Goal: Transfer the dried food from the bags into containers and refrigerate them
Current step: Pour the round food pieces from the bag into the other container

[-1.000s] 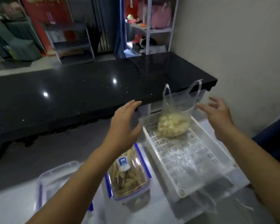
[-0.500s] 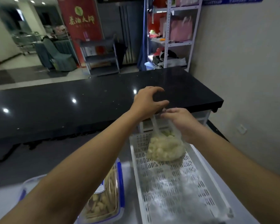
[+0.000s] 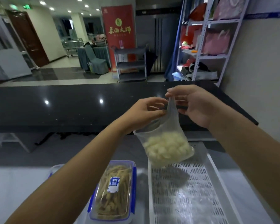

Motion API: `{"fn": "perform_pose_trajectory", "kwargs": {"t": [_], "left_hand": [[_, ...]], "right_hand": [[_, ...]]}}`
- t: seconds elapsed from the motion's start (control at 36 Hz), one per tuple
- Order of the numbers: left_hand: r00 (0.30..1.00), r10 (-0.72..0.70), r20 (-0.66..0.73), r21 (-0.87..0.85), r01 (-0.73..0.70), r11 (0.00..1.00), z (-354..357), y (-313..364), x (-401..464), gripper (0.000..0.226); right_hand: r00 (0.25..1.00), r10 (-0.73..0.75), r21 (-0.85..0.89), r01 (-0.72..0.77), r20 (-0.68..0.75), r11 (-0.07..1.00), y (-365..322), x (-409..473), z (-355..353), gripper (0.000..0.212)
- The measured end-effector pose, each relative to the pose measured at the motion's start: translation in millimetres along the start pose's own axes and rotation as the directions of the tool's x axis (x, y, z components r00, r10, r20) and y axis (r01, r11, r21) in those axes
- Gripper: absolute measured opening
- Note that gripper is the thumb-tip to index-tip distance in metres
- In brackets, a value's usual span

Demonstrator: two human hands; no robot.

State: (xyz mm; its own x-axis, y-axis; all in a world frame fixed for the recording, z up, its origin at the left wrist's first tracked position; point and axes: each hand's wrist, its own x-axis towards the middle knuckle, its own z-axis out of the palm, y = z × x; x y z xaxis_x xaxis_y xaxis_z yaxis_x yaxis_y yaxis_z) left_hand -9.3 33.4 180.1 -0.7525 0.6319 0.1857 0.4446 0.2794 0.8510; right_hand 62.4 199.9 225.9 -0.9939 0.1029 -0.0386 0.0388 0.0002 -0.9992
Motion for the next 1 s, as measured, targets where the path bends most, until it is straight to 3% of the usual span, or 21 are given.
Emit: {"fn": "perform_pose_trajectory", "kwargs": {"t": [0.06, 0.14, 0.22, 0.28, 0.39, 0.47, 0.58, 0.64, 0.75, 0.83, 1.0], "left_hand": [[1.0, 0.013, 0.005, 0.08, -0.014, 0.997, -17.9, 6.0, -13.4, 0.042], [0.988, 0.014, 0.155, 0.226, -0.05, 0.973, -53.5, 11.3, -45.4, 0.078], [0.965, -0.077, 0.253, 0.465, -0.051, 0.884, -80.8, 5.5, -80.1, 0.099], [0.985, -0.086, 0.151, 0.574, -0.016, 0.819, -86.9, 0.0, -98.4, 0.088], [0.985, 0.163, -0.062, 0.695, -0.075, 0.715, -84.5, -4.1, -115.3, 0.041], [0.933, 0.31, -0.181, 0.633, -0.131, 0.763, -84.2, -1.1, -125.0, 0.021], [0.856, 0.37, -0.361, 0.452, -0.187, 0.872, -80.2, 15.2, -135.2, 0.017], [0.848, 0.33, -0.413, 0.398, -0.158, 0.904, -79.9, 24.4, -136.4, 0.026], [0.908, 0.135, -0.396, 0.274, -0.023, 0.961, -83.7, 40.4, -134.7, 0.067], [0.909, 0.127, -0.398, 0.319, 0.008, 0.948, -82.6, 47.9, -133.1, 0.069], [0.908, 0.096, -0.407, 0.309, 0.038, 0.95, -84.4, 48.6, -146.7, 0.074]], "right_hand": [[1.0, -0.01, 0.03, 0.011, -0.014, 0.999, -6.6, 0.8, 4.4, 0.01], [0.999, -0.033, 0.069, 0.032, 0.013, 0.997, -14.9, 0.5, 12.1, 0.013], [0.996, -0.062, 0.086, 0.057, 0.061, 0.995, -22.6, -2.8, 20.1, 0.008], [0.993, -0.074, 0.088, 0.065, 0.094, 0.994, -26.7, -4.3, 25.5, 0.011], [0.984, -0.101, 0.1, 0.086, 0.15, 0.991, -32.2, -7.1, 35.3, 0.015], [0.973, -0.119, 0.102, 0.101, 0.197, 0.99, -33.9, -11.0, 42.6, 0.02], [0.954, -0.128, 0.097, 0.106, 0.27, 0.99, -35.4, -19.0, 52.2, 0.023], [0.942, -0.137, 0.103, 0.11, 0.306, 0.989, -36.3, -24.0, 59.0, 0.022], [0.889, -0.169, 0.072, 0.153, 0.427, 0.986, -36.6, -35.4, 80.7, 0.021], [0.85, -0.199, 0.004, 0.225, 0.488, 0.974, -34.4, -41.6, 99.4, 0.029], [0.826, -0.2, -0.057, 0.269, 0.527, 0.961, -27.2, -48.3, 123.8, 0.024]]}}
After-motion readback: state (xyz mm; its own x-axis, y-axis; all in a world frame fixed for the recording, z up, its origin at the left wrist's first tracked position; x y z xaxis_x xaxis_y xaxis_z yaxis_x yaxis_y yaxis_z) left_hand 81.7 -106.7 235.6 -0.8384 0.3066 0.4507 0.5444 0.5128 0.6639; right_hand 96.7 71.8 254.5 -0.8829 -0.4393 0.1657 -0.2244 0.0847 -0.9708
